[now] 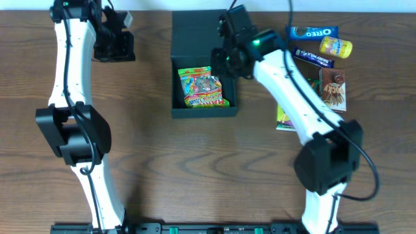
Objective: Pack container
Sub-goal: 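Lower the gummy bag into the box and open the right gripper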
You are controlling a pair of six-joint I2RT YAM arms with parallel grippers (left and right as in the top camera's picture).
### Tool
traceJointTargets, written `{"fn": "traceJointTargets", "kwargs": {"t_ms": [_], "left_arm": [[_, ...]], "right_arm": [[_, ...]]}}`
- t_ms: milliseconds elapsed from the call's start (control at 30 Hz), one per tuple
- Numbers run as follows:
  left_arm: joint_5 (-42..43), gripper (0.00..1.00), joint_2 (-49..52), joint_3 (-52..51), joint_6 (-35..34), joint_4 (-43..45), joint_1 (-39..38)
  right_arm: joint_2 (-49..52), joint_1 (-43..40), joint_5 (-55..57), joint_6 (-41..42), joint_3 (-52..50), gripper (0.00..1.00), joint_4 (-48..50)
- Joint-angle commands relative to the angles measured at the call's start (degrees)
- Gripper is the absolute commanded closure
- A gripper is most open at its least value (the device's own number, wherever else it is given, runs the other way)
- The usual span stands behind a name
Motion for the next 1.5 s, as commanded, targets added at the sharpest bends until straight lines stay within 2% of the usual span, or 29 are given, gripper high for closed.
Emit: {"fn": "traceJointTargets", "kwargs": {"t_ms": [0, 100, 300, 667, 800, 967, 1167, 1467], "left_arm": [[5.05, 0.94, -1.22, -6.47, -0.68, 1.86, -0.24], [9.88, 0.94, -1.22, -13.09, -0.81, 5.60, -1.57], [10.34, 0.94, -1.22, -19.61, -3.69, 11.56, -6.58], [9.27, 0.94, -1.22, -20.39, -5.22, 13.35, -9.73], [9.27, 0.94, -1.22, -20.39, -5.22, 13.29, -9.66], [9.27, 0.94, -1.22, -20.39, -5.22, 13.33, -9.68], [9.27, 0.94, -1.22, -20.39, -5.22, 13.33, -9.66], [9.25, 0.94, -1.22, -20.39, -5.20, 13.33, -9.66]], "right_arm": [[3.96, 1.22, 2.43, -2.32, -0.22, 0.99, -0.35], [6.84, 2.01, 4.66, -2.29, -0.22, 0.98, -0.44], [9.64, 3.76, 12.46, -2.27, -0.22, 0.99, -1.92], [14.86, 4.42, 15.32, 0.31, -0.22, 0.99, -5.20], [16.17, 4.39, 14.97, 1.20, -0.22, 0.99, -5.11], [16.20, 4.42, 5.33, -1.09, -0.22, 0.99, -1.42], [16.20, 5.14, 1.75, -1.68, -0.22, 0.99, -0.57], [13.38, 4.85, 2.62, -5.75, 0.13, 0.99, -0.79]]}}
